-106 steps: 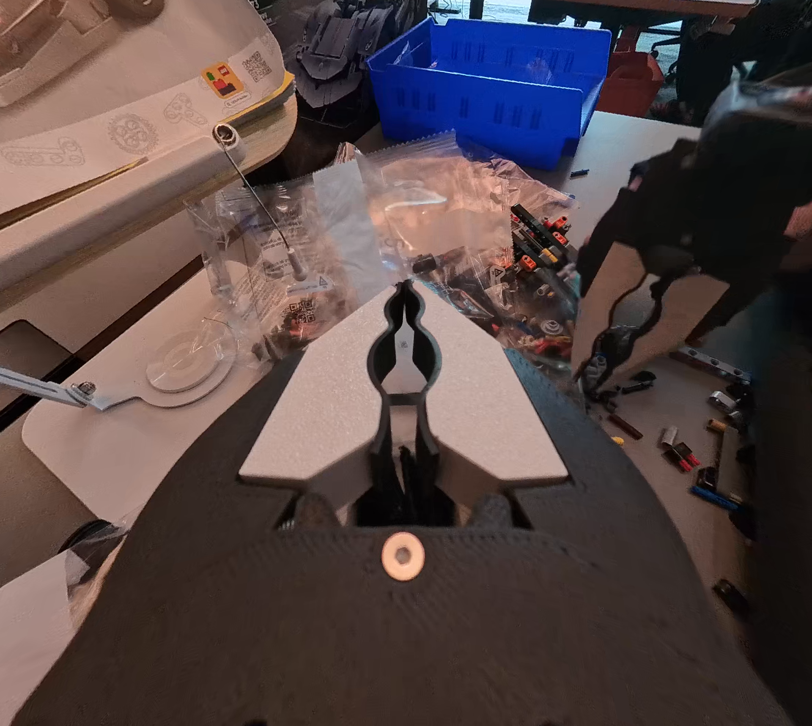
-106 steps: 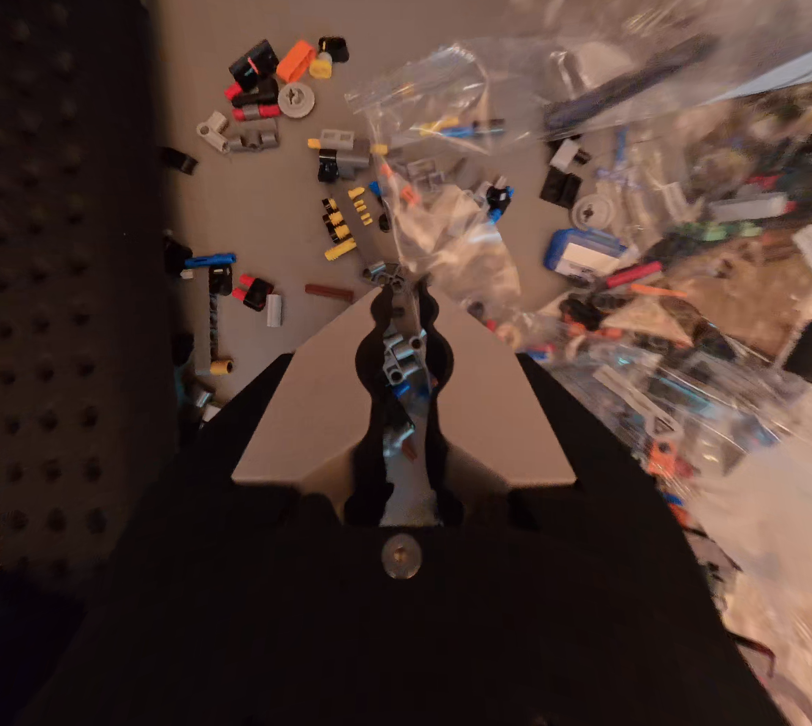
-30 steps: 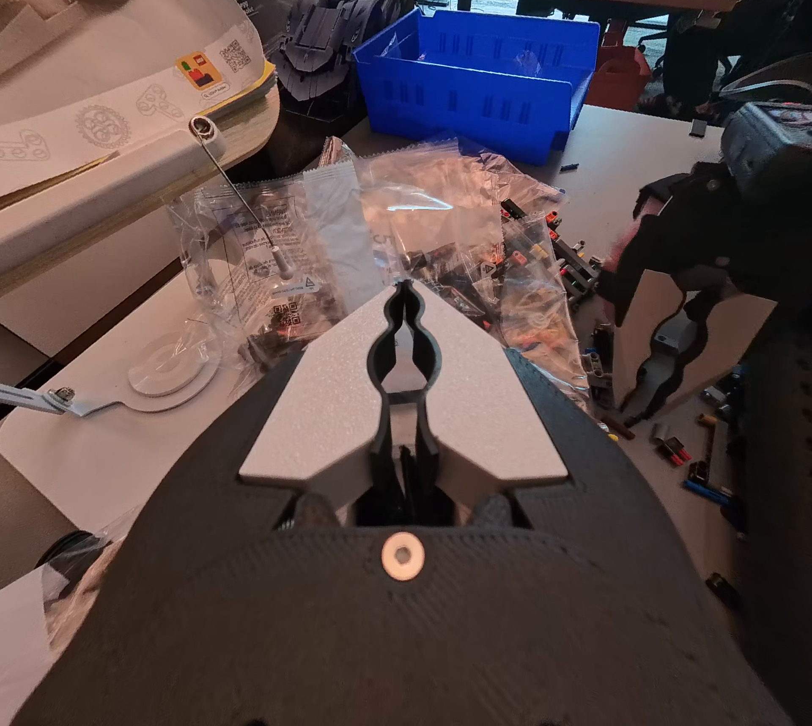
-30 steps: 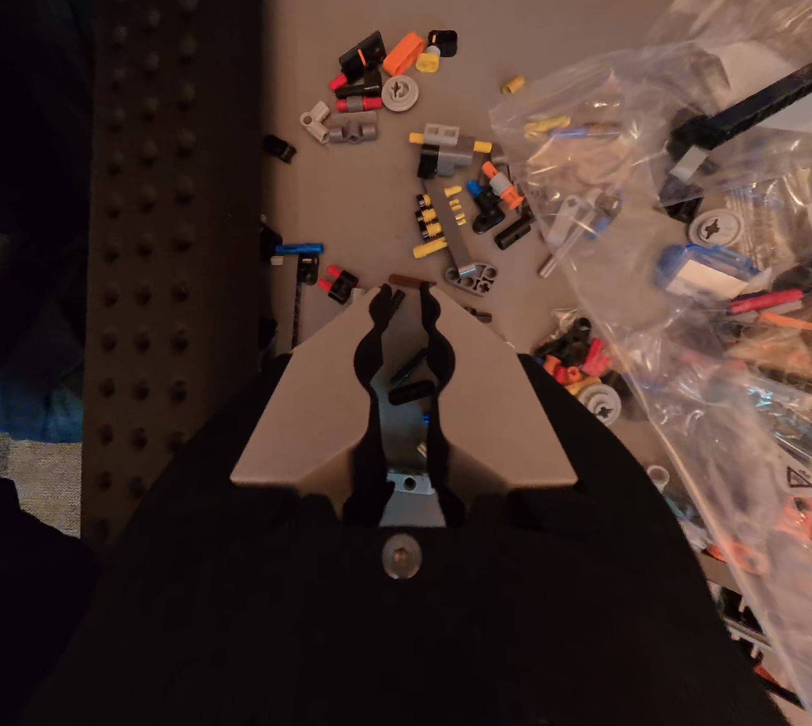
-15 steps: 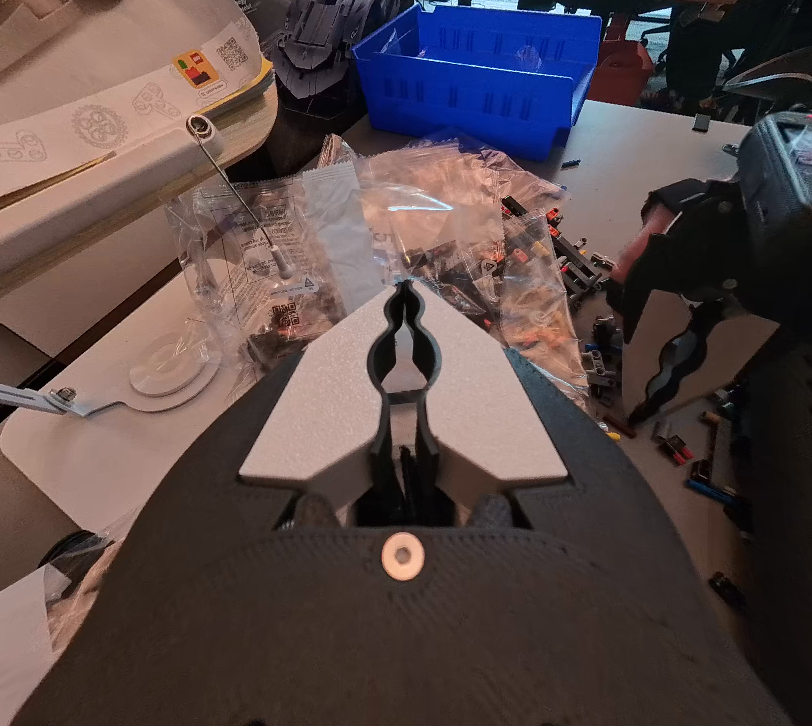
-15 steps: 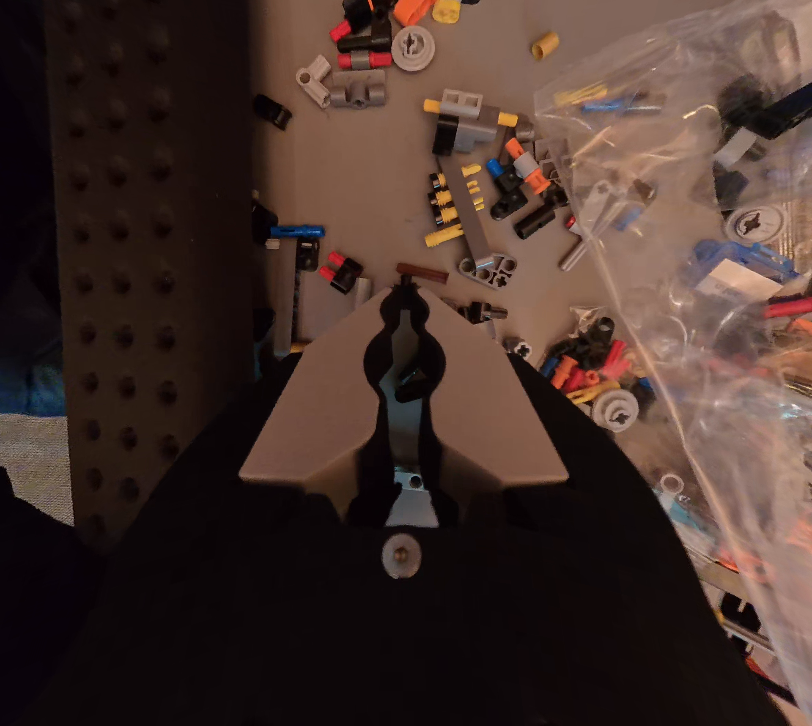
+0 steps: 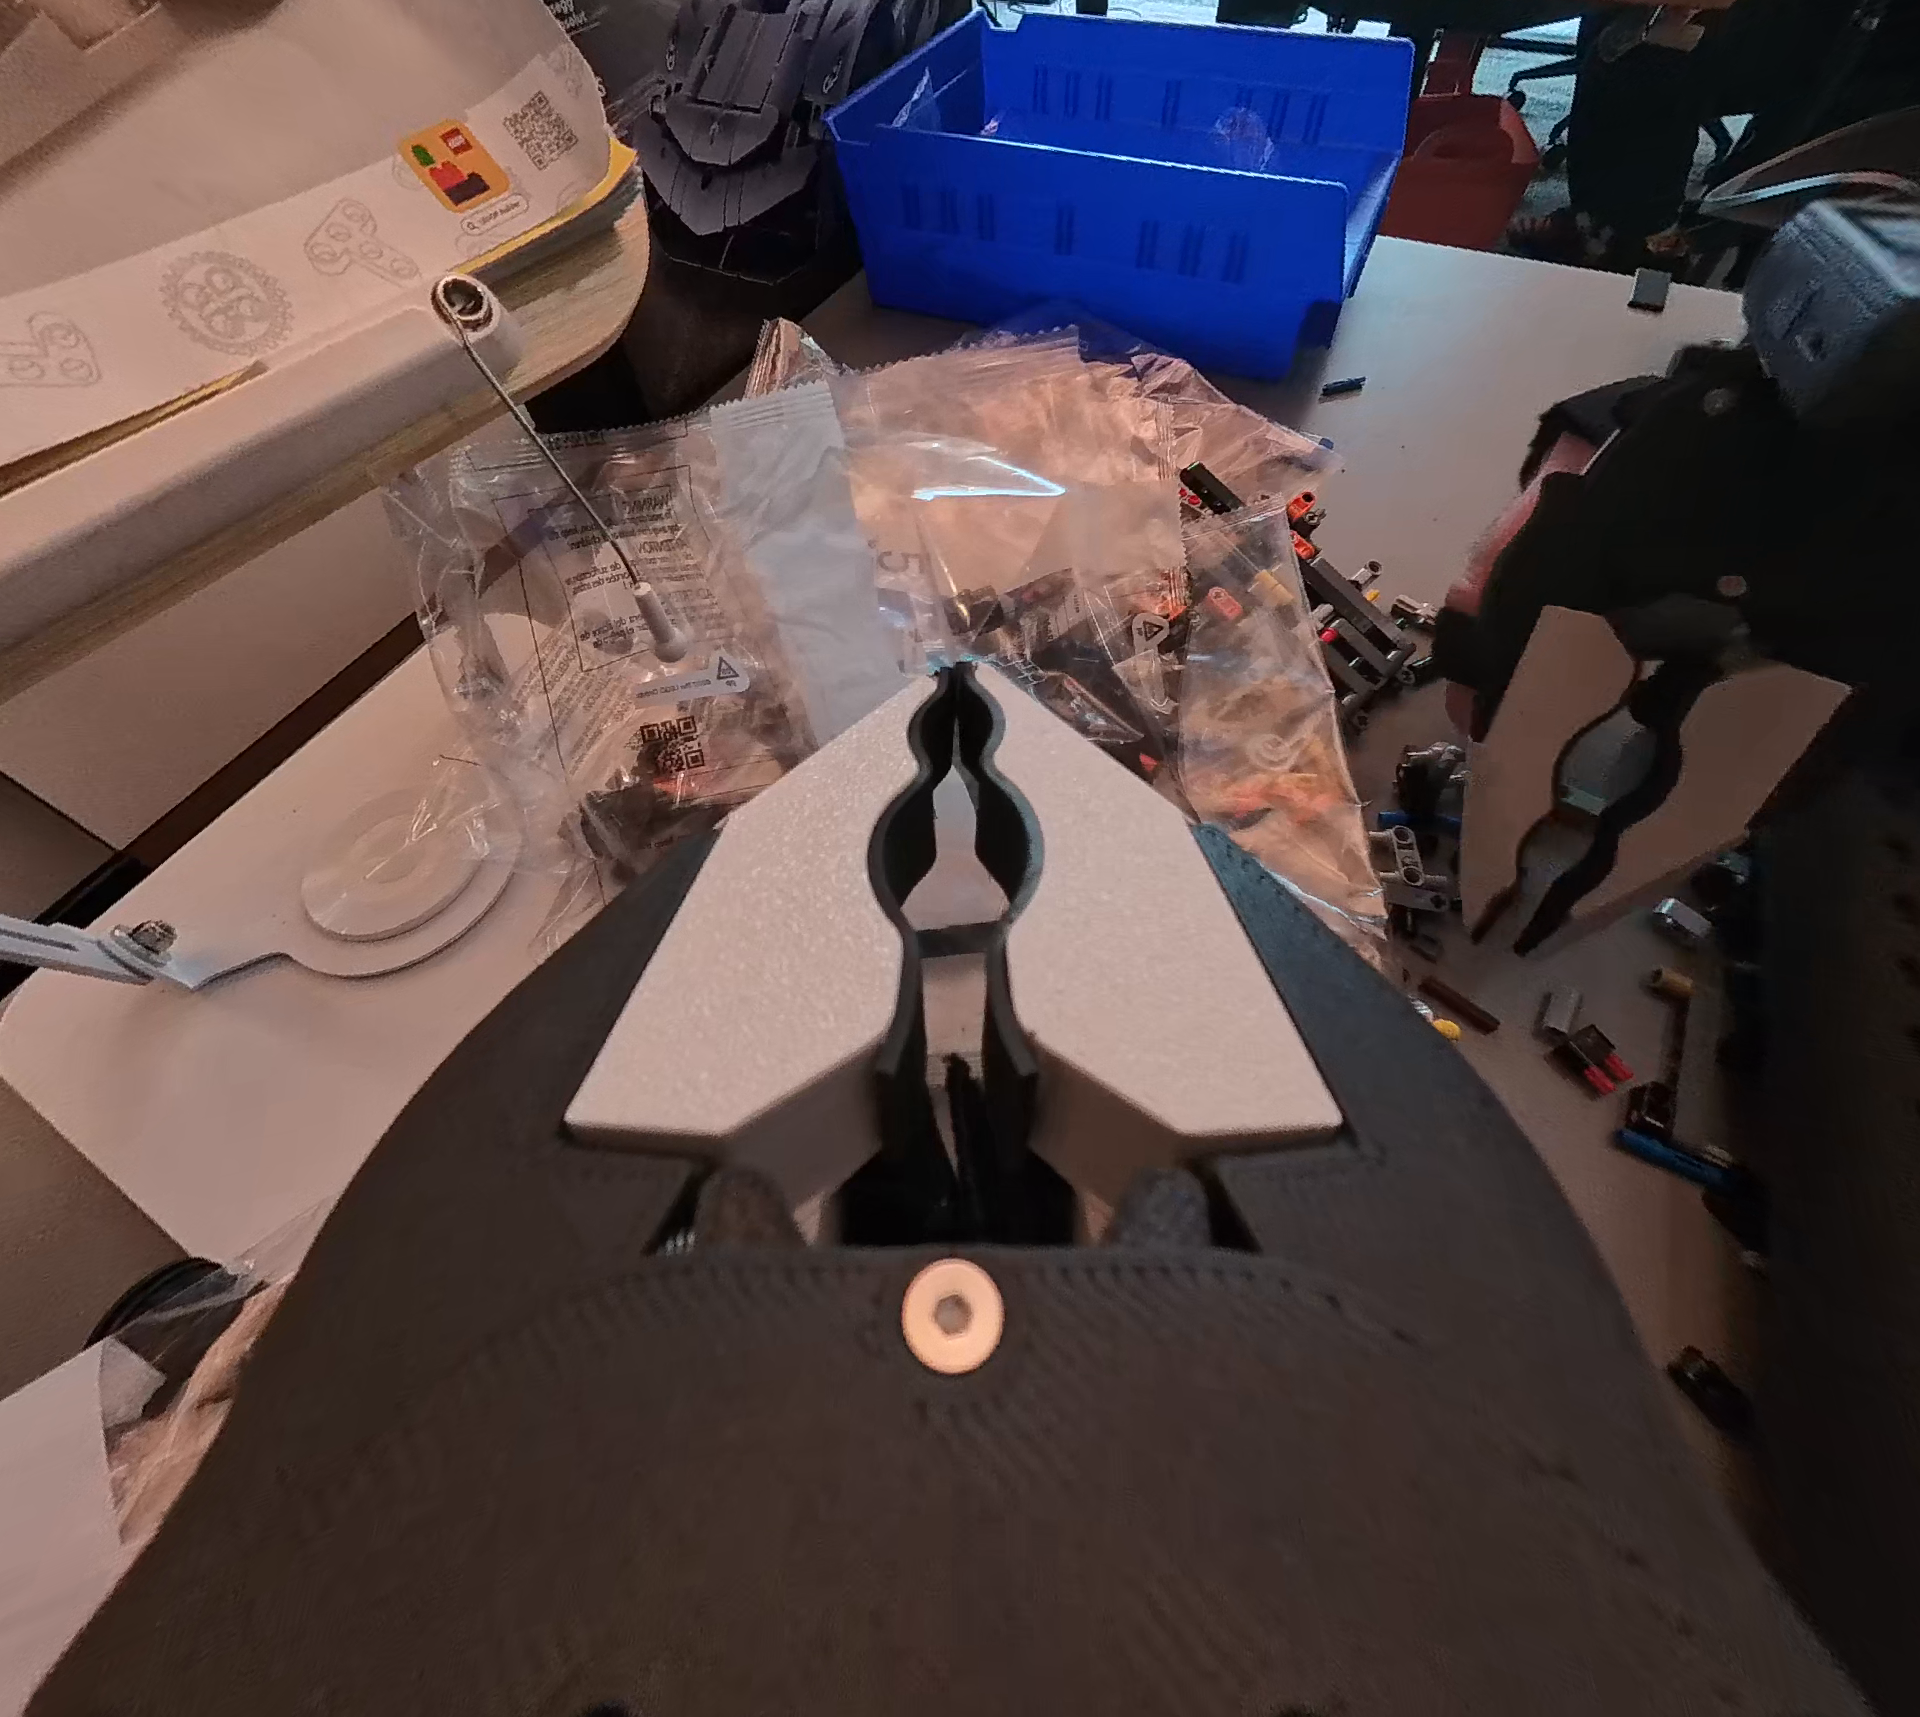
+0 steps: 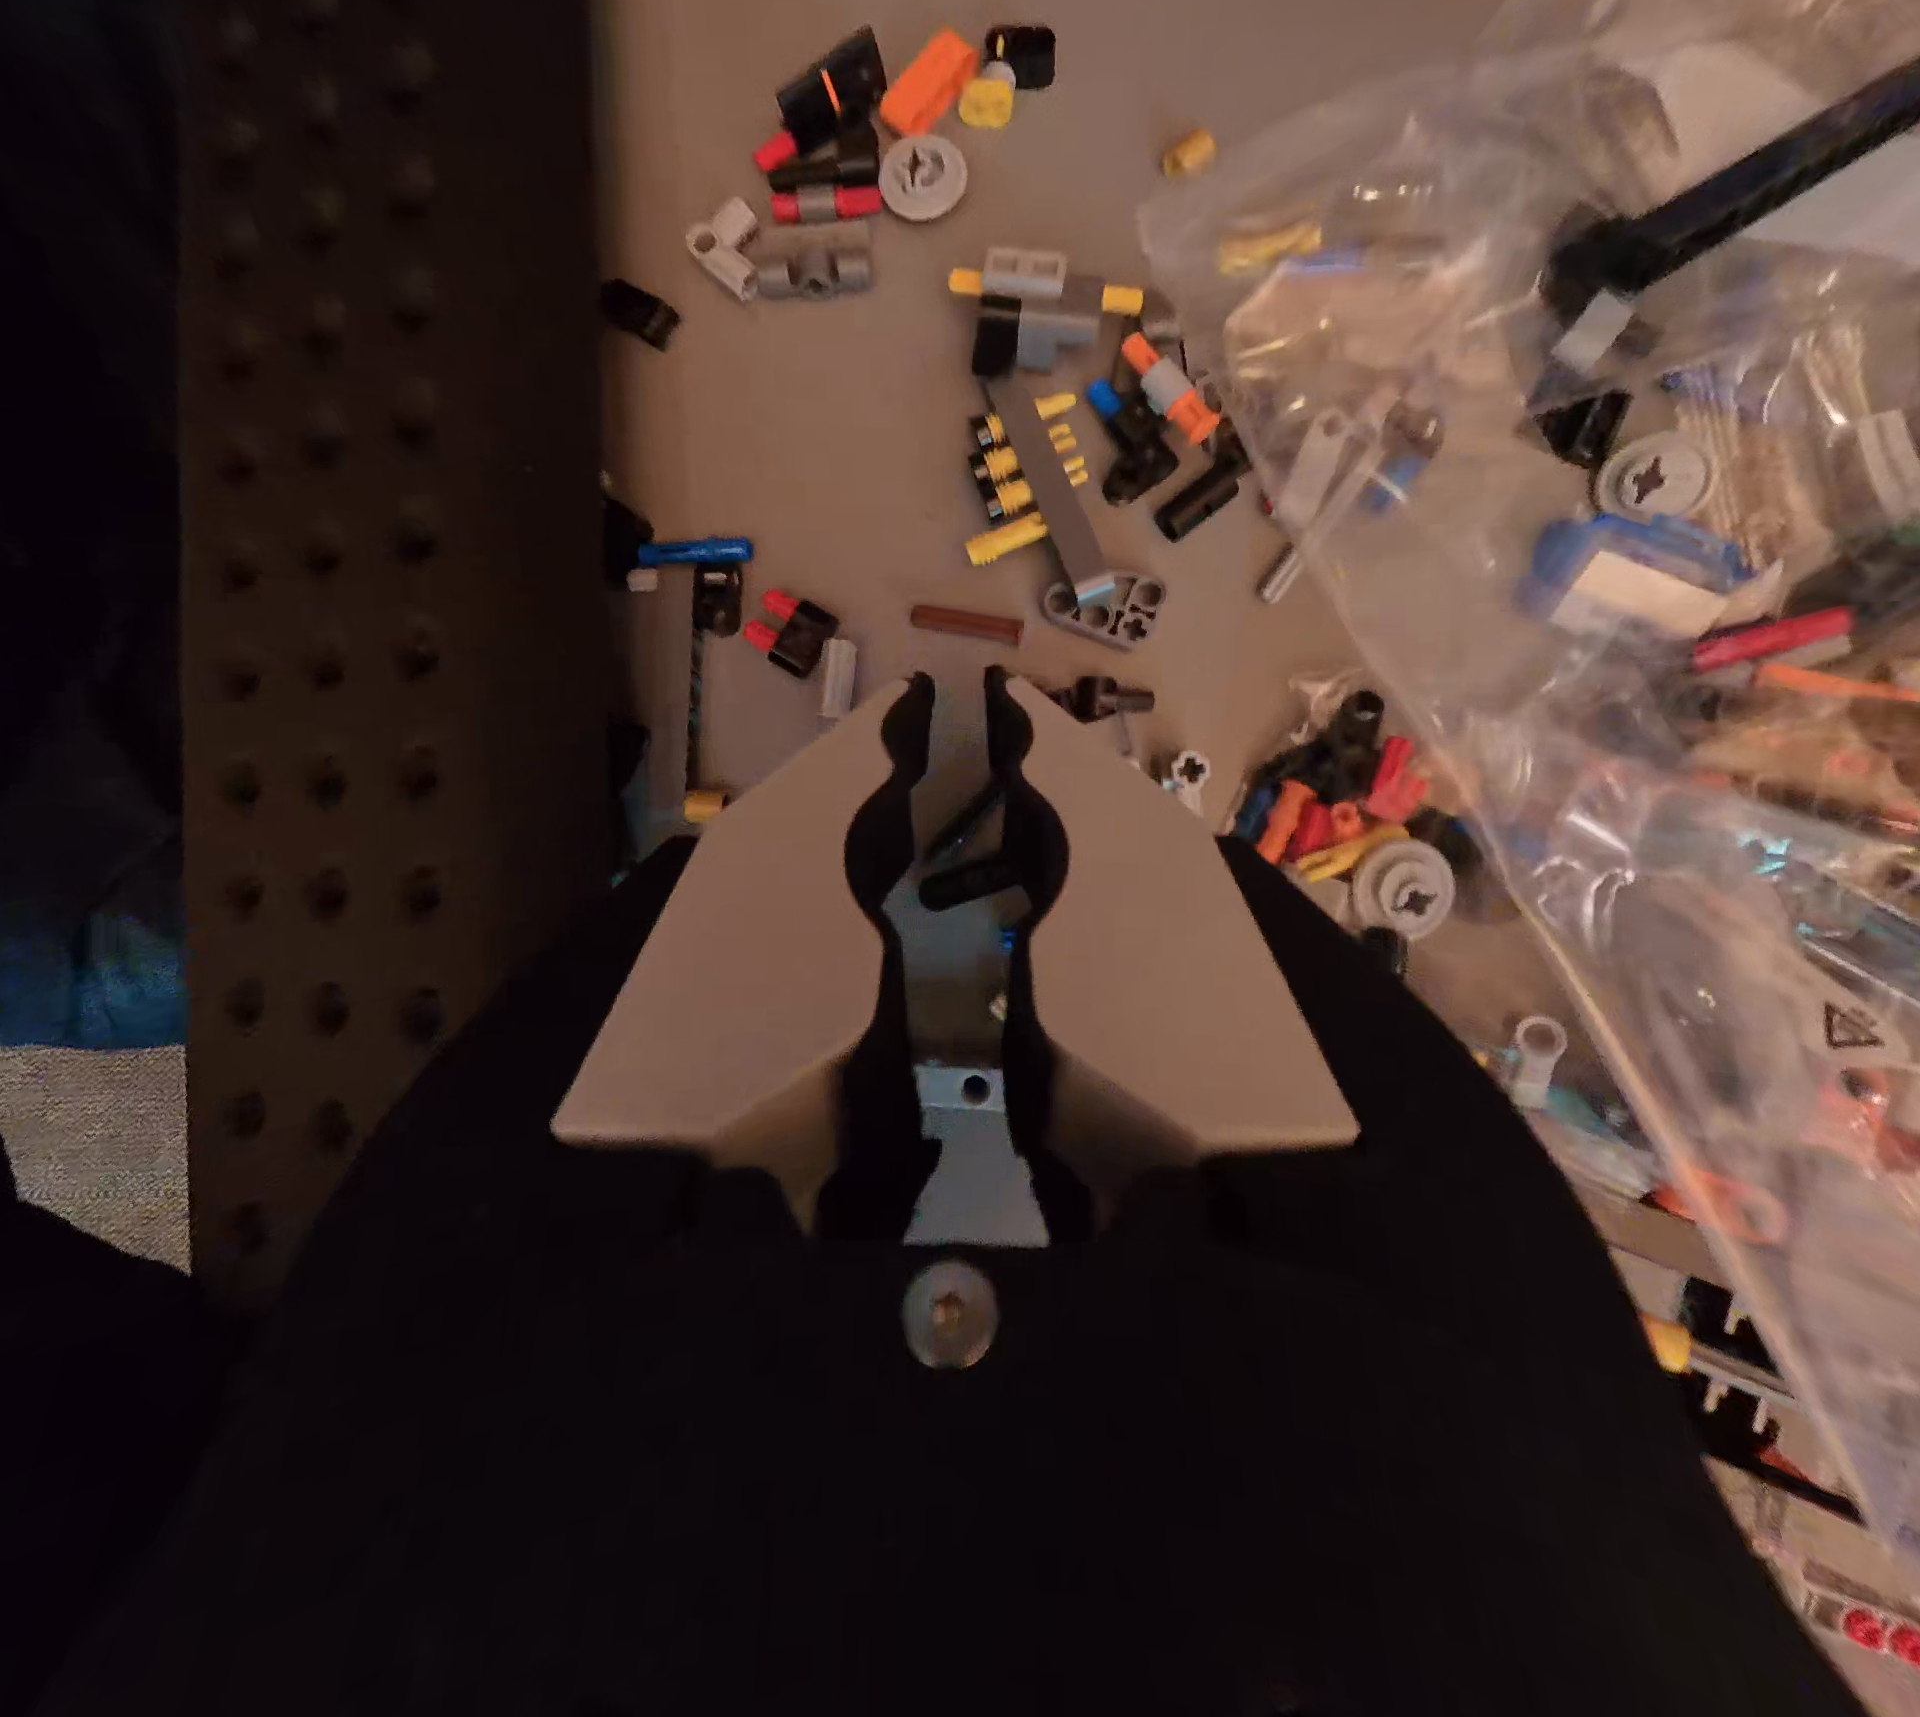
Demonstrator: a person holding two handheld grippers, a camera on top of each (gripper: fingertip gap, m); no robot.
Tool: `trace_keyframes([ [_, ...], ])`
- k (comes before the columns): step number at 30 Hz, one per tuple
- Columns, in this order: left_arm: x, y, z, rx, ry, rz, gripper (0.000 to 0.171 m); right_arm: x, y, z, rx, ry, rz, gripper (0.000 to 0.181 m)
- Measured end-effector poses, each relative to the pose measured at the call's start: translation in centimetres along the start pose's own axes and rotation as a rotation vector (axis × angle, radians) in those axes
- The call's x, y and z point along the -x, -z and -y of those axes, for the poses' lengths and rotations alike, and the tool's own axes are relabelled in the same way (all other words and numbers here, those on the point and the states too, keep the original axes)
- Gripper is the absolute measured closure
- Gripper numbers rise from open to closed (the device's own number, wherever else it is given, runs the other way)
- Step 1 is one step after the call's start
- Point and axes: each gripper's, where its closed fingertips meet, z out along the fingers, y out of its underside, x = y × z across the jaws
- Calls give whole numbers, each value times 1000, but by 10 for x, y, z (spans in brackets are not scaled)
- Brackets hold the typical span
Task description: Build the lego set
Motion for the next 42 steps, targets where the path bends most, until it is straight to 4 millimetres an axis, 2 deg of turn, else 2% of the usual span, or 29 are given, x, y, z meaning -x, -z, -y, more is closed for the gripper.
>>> trace_keyframes([
  [5,-1,-1,0,2,1,-3,171,2,-5,4,-13,26,-9,164],
  [11,0,-1,-1,3,1,-2,171,-3,-17,-1,57,25,-43,153],
  [18,-2,-4,-2,10,-2,-6,171,-3,-22,3,59,34,-39,161],
  [22,-1,-3,-1,7,-1,-4,171,-5,-22,2,63,47,-55,175],
  [33,-1,-2,-1,5,-1,-5,171,-2,-23,3,74,82,-52,180],
  [38,-1,-2,-1,4,0,-6,171,1,-11,15,-14,94,-38,179],
  [42,-1,-1,-1,2,2,-7,171,1,12,38,-147,114,-63,179],
])
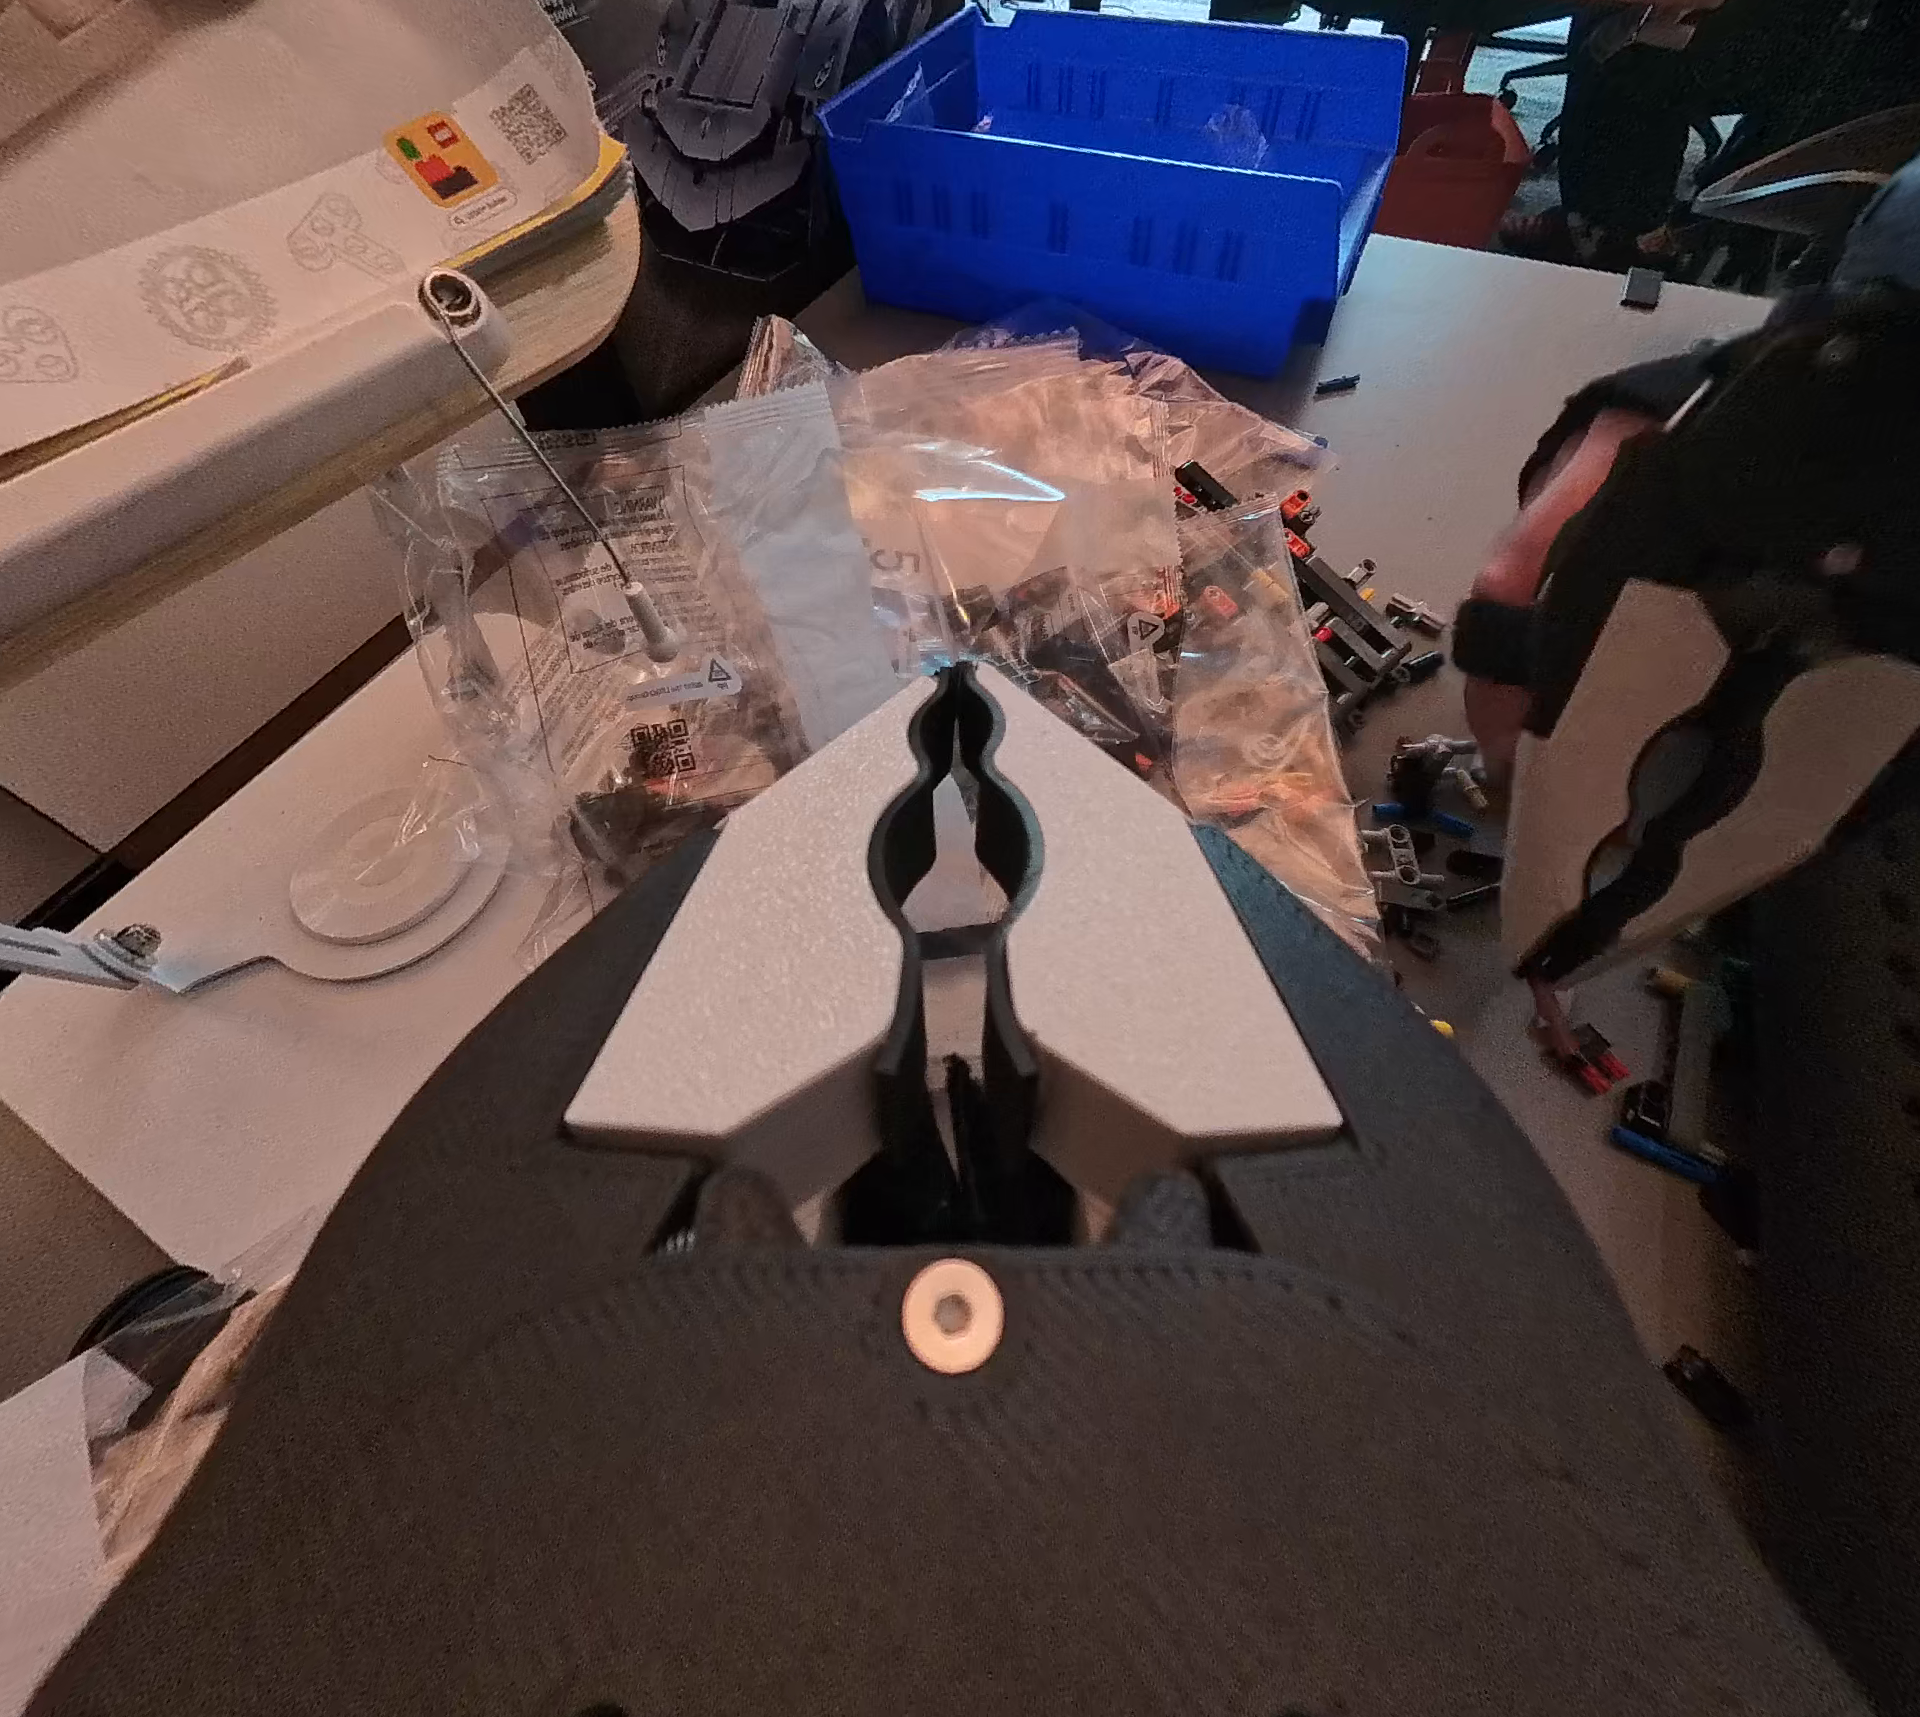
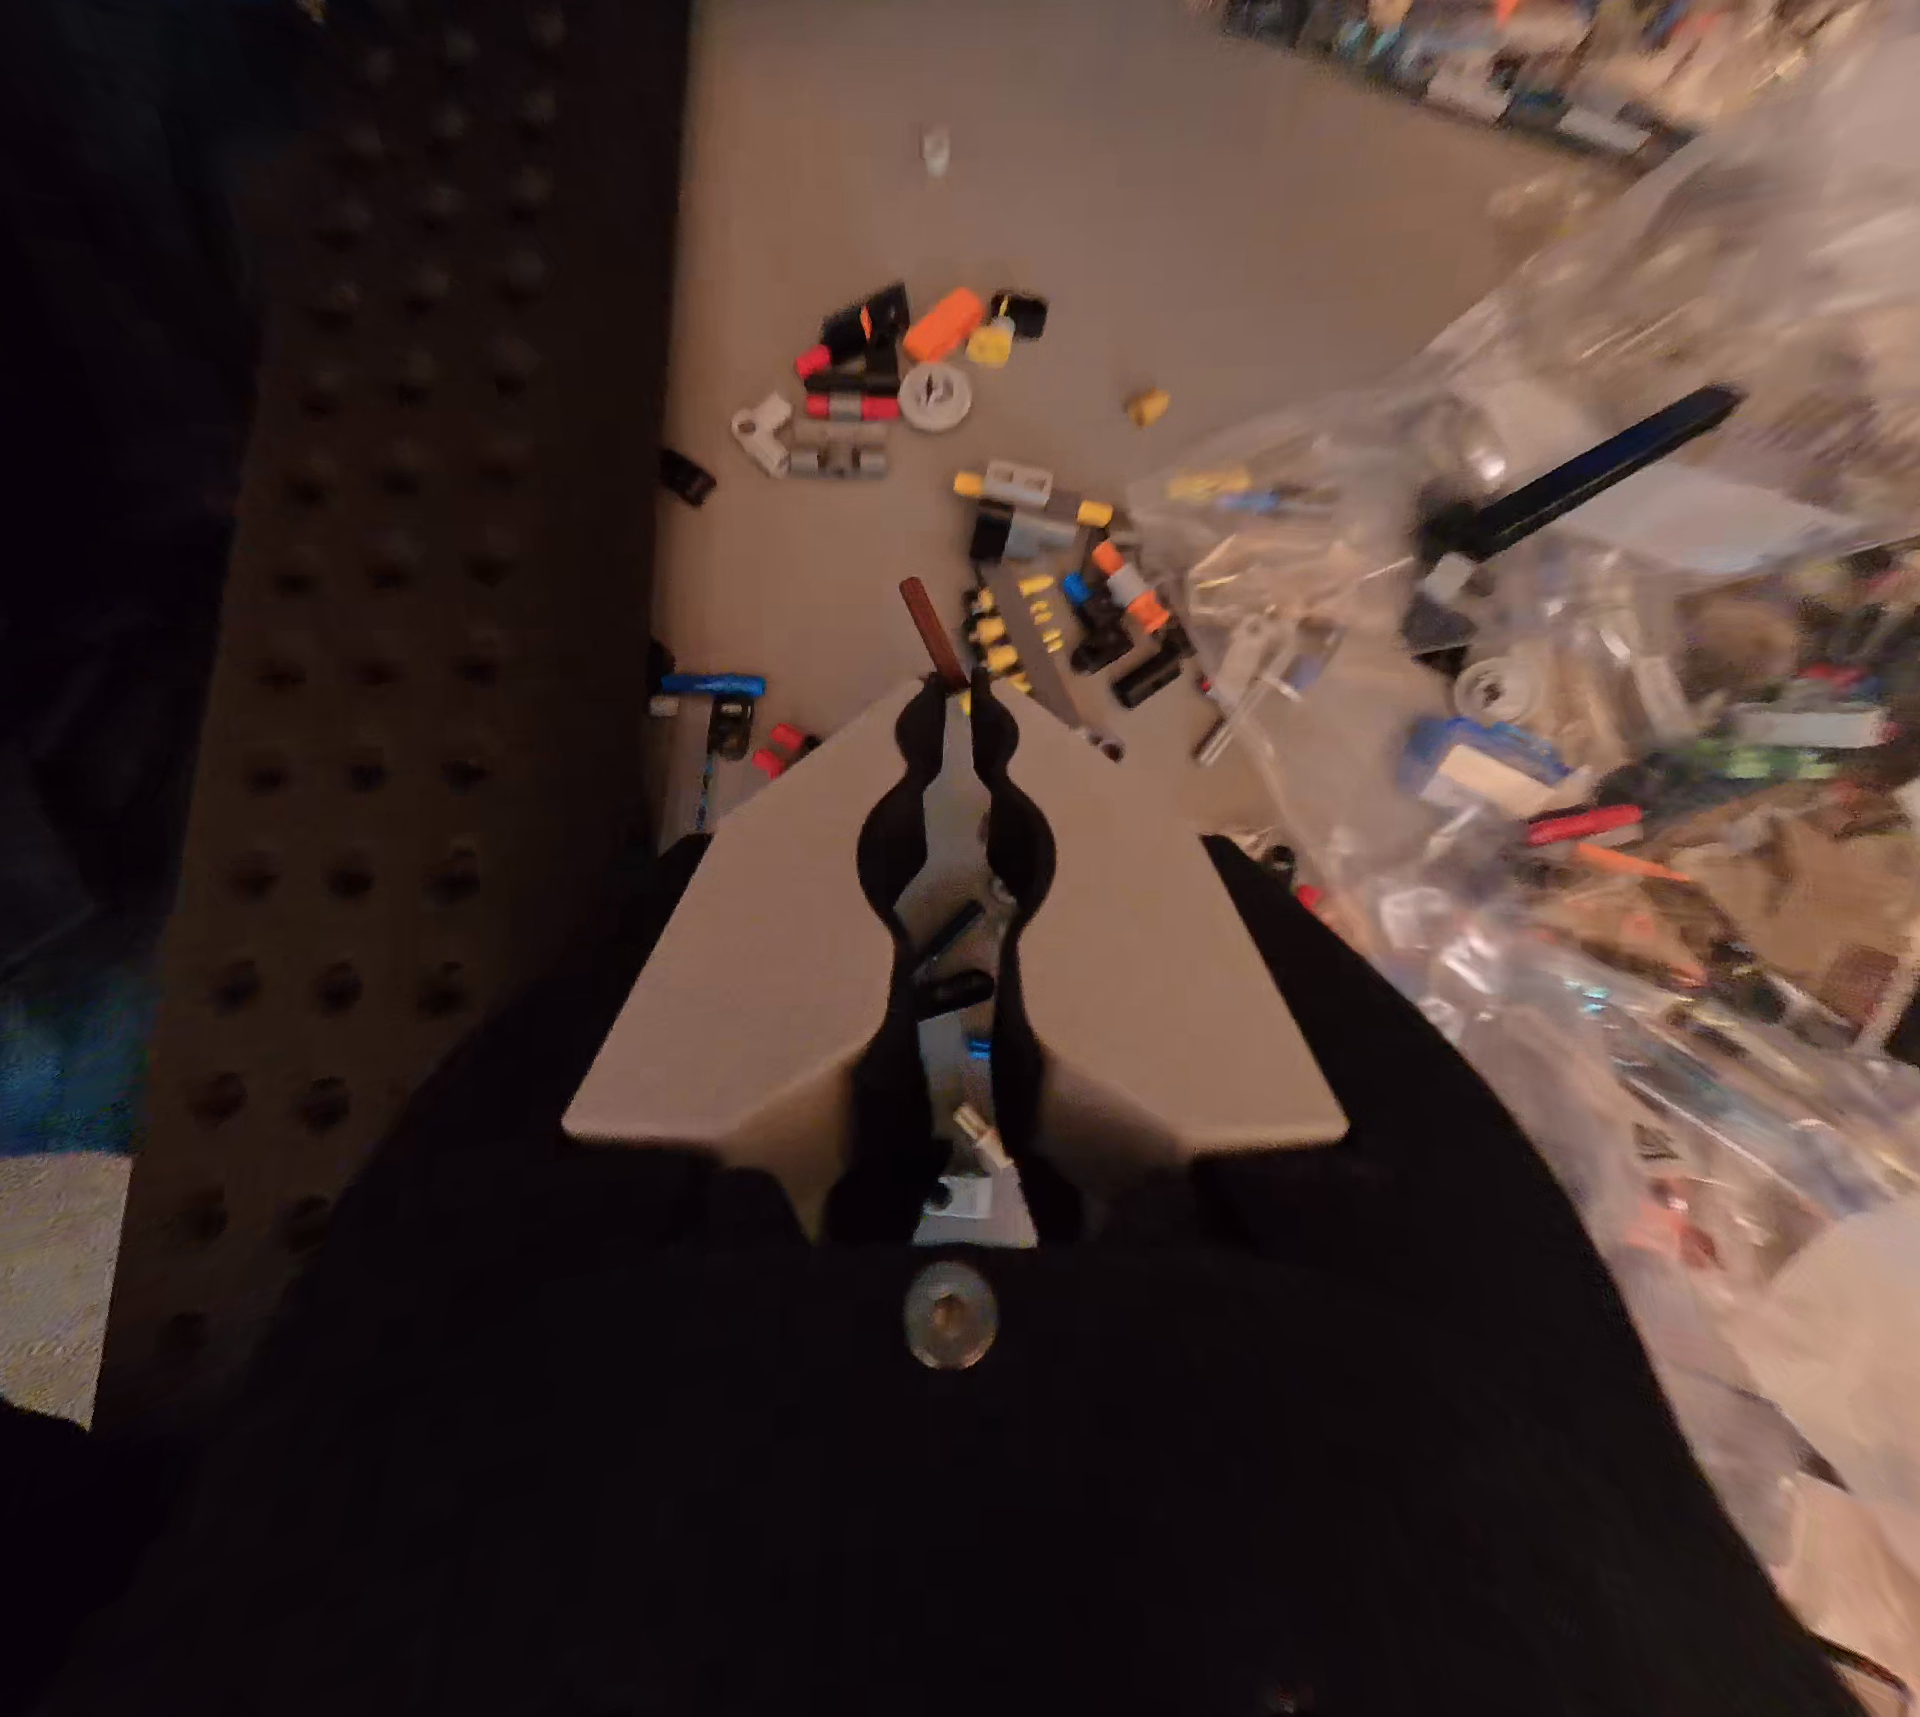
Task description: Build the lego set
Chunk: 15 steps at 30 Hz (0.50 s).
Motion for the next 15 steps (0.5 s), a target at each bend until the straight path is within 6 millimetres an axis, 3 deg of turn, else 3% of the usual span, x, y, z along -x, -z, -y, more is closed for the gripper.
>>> trace_keyframes([
  [4,1,0,0,-3,3,0,171,-14,21,21,-95,12,-90,179],
  [7,1,1,0,-3,5,0,171,-25,36,21,-126,-10,-144,180],
  [10,2,2,0,-6,6,3,171,-35,51,0,-101,-75,-190,179],
  [15,3,2,0,-6,9,2,171,-34,66,-55,72,-167,-256,179],
])
